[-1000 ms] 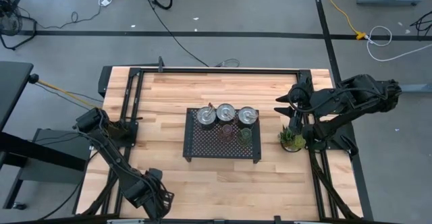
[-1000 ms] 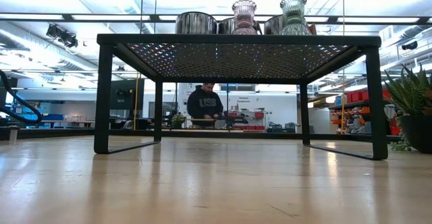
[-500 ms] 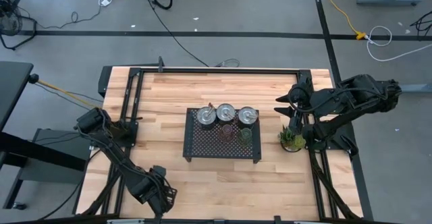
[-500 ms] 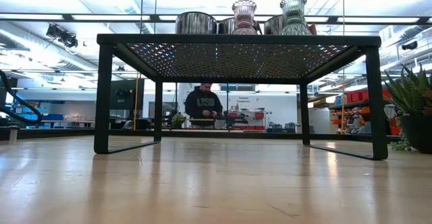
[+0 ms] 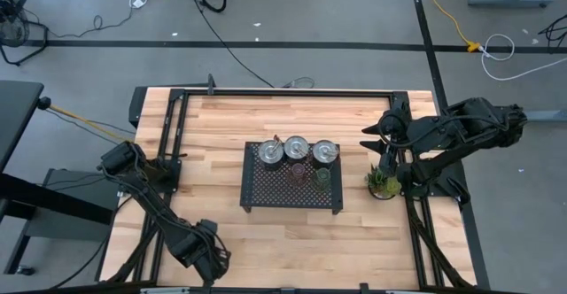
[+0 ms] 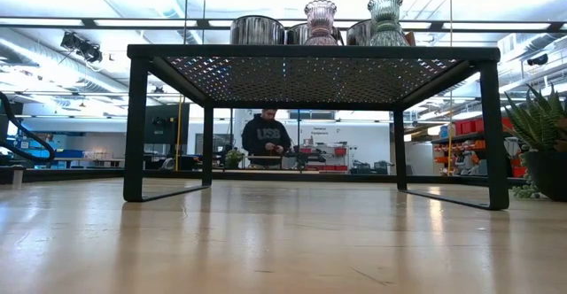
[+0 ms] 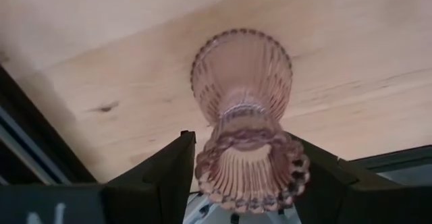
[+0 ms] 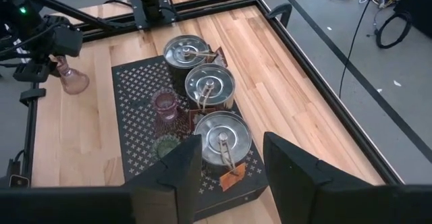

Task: Pick & Place candle stick holders
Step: Put the pink glass candle holder on the shelf aligned with the other glass candle holder

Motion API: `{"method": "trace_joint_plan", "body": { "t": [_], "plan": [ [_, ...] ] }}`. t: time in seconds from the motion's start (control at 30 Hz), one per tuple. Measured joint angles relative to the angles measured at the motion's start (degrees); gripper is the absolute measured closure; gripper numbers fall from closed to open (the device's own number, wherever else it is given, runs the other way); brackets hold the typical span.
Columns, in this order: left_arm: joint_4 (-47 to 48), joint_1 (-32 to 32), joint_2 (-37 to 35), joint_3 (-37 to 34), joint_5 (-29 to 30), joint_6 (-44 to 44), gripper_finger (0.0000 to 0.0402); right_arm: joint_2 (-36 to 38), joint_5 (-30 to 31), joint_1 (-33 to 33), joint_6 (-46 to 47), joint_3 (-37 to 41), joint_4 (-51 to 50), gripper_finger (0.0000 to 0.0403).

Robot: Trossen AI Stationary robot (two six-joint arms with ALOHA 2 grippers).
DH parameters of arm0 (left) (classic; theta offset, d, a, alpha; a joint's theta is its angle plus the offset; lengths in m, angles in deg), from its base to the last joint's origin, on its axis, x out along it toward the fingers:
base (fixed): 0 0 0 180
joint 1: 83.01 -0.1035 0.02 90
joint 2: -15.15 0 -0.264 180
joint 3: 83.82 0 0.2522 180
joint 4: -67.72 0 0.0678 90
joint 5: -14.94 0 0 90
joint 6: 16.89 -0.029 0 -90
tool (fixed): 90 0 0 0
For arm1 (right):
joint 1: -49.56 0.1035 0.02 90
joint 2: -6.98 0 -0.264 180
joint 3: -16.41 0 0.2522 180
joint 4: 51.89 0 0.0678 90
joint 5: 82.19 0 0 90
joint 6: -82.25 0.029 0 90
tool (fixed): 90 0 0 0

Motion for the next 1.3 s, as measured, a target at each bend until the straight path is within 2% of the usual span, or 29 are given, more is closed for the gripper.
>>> {"method": "trace_joint_plan", "body": {
  "t": [0.2,0.57,0.7,0.8,0.93,1.13,1.3],
  "plan": [
    [-0.02,-0.02,-0.13,-0.11,2.40,0.06,0.0232,0.00,0.04,0.00,-0.02,0.00,0.00,0.0245],
    [-0.34,-0.04,-0.15,-0.13,1.97,0.06,0.0232,0.00,-0.04,0.01,-0.07,0.00,-0.02,0.0245],
    [-0.62,-0.92,-0.22,0.17,-1.40,-0.66,0.0232,0.00,0.02,0.01,-0.59,0.00,-0.02,0.0245],
    [-0.07,-1.65,-0.59,2.15,-1.85,-3.38,0.0232,0.00,0.05,0.01,-0.90,0.00,-0.02,0.0245],
    [5.90,-3.15,-0.66,6.57,-2.99,-6.82,0.0232,0.00,0.07,0.02,-0.92,0.00,-0.02,0.0245],
    [20.55,-6.09,-0.66,18.41,-3.24,-12.74,0.0232,0.00,0.07,0.02,-0.92,0.00,-0.02,0.0245],
    [32.08,-9.15,-0.66,30.76,1.46,-17.48,0.0232,0.00,-0.07,0.02,-0.92,0.00,-0.02,0.0245]
  ]
}}
